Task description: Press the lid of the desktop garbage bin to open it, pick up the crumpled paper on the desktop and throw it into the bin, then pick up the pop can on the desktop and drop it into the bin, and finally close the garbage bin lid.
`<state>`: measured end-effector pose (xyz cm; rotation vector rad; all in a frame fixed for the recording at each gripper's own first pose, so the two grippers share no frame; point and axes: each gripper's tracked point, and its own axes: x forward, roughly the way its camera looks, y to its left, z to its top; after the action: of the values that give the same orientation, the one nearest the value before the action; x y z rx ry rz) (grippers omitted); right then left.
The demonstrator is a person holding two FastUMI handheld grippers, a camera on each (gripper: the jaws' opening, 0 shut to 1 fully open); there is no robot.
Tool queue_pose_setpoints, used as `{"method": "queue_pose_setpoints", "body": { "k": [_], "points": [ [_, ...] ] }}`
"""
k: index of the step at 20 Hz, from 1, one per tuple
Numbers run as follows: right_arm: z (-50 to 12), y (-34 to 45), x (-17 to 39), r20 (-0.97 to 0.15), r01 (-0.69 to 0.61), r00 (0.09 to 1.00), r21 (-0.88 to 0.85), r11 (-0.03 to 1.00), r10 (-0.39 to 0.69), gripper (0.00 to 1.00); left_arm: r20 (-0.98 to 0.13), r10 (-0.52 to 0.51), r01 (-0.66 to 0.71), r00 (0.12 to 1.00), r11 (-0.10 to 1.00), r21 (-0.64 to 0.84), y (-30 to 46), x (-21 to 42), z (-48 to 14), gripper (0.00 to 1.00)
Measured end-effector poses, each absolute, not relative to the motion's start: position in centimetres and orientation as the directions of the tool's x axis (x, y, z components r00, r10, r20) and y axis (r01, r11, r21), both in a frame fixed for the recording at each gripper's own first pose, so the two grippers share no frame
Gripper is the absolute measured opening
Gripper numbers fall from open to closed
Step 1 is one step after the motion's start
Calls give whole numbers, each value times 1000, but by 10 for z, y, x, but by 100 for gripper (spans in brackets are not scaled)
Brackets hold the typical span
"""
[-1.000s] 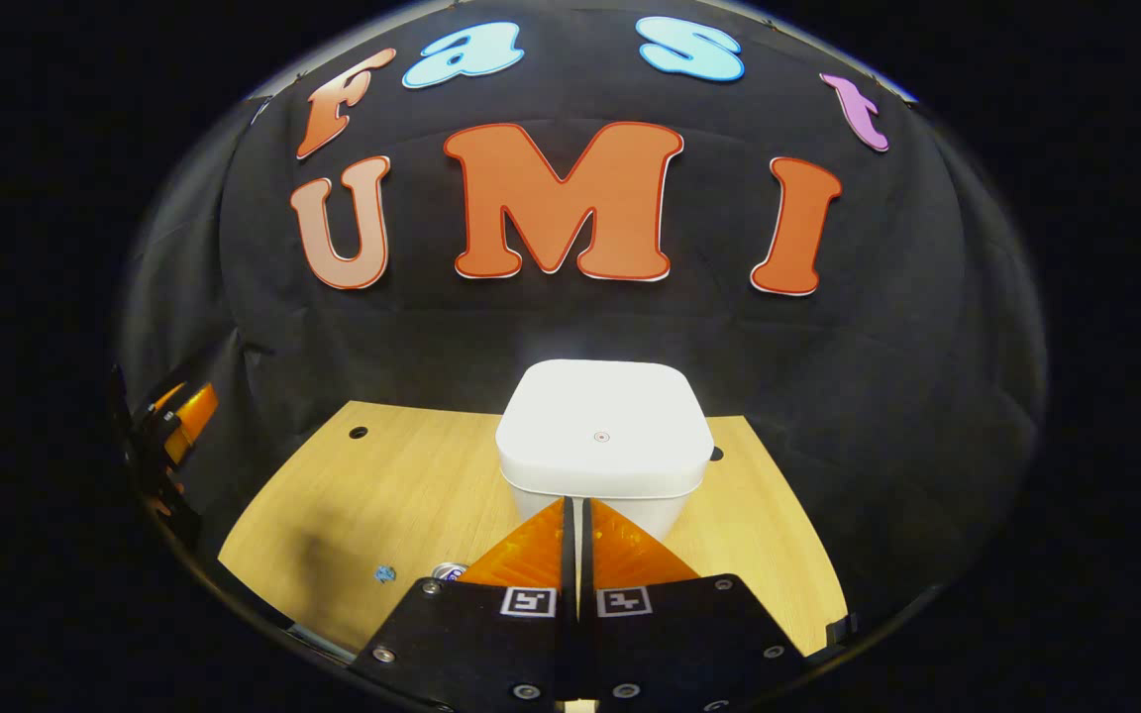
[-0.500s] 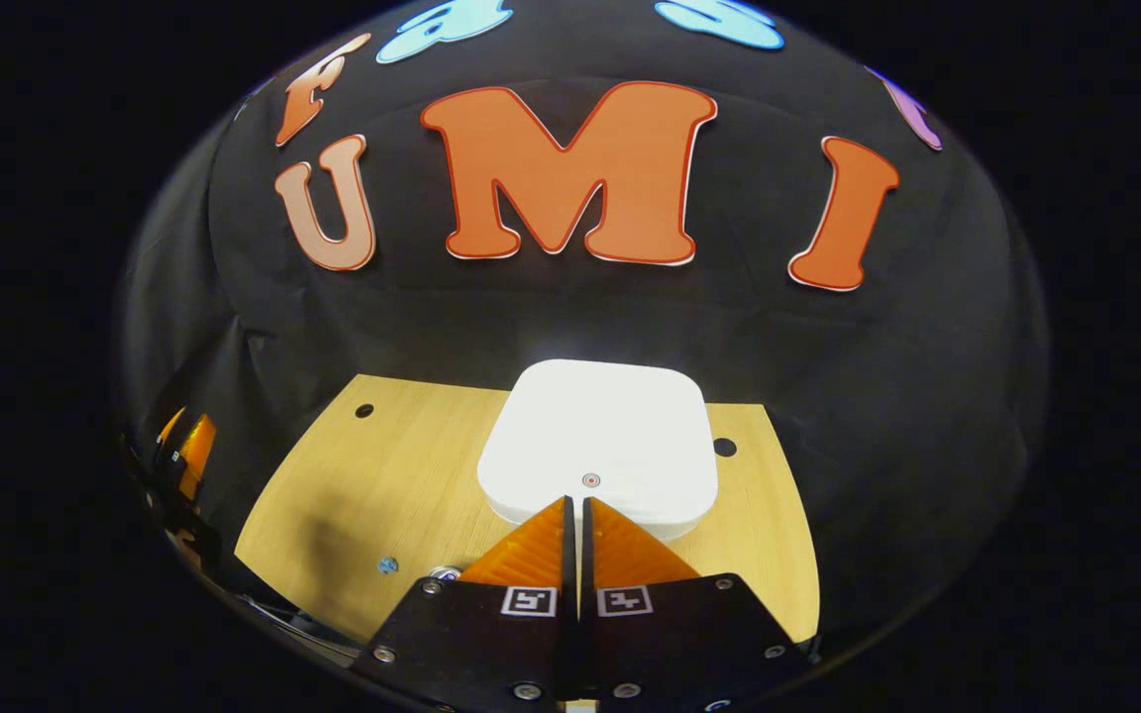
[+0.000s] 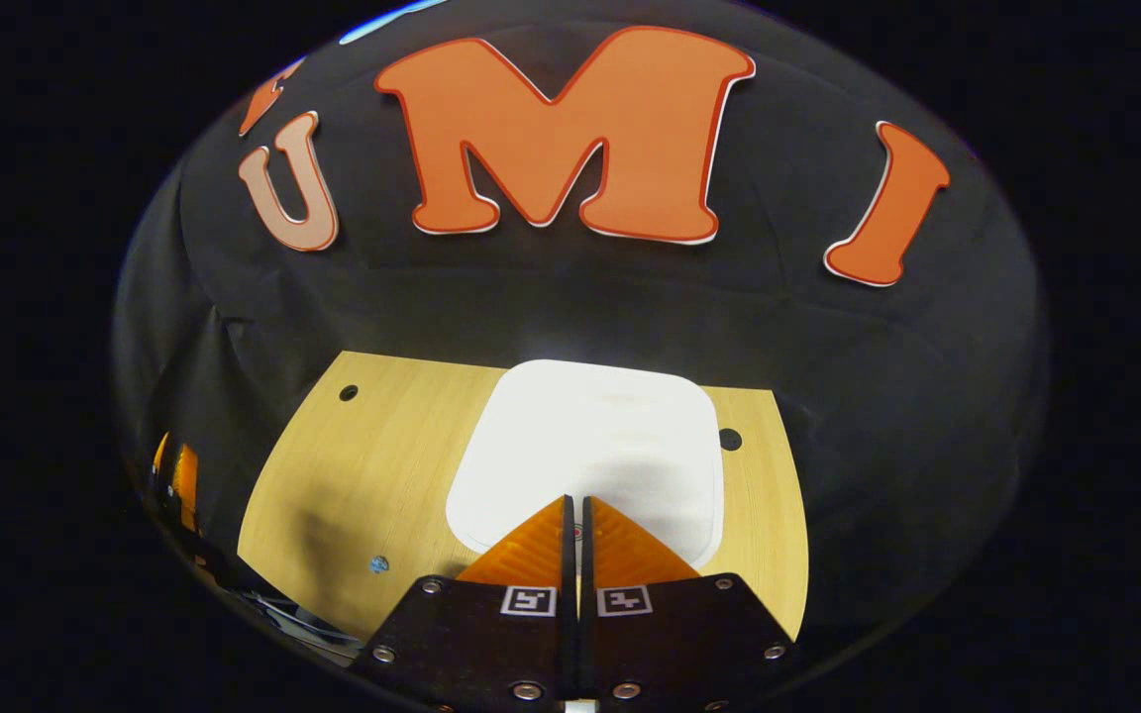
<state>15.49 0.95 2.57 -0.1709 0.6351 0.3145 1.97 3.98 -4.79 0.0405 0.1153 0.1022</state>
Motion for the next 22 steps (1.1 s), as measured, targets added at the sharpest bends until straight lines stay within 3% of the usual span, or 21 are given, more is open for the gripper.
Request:
{"method": "queue_pose_setpoints", "body": {
  "k": [11, 22],
  "points": [
    [-19, 11, 158, -743, -353, 645, -83, 932, 178, 1, -150, 132, -125, 980, 991, 51, 55, 22, -66, 98],
    [-27, 15, 157, -761, -376, 616, -59, 925, 202, 1, -163, 125, -119, 979, 992, 50, 55, 27, -75, 98]
  ]
}}
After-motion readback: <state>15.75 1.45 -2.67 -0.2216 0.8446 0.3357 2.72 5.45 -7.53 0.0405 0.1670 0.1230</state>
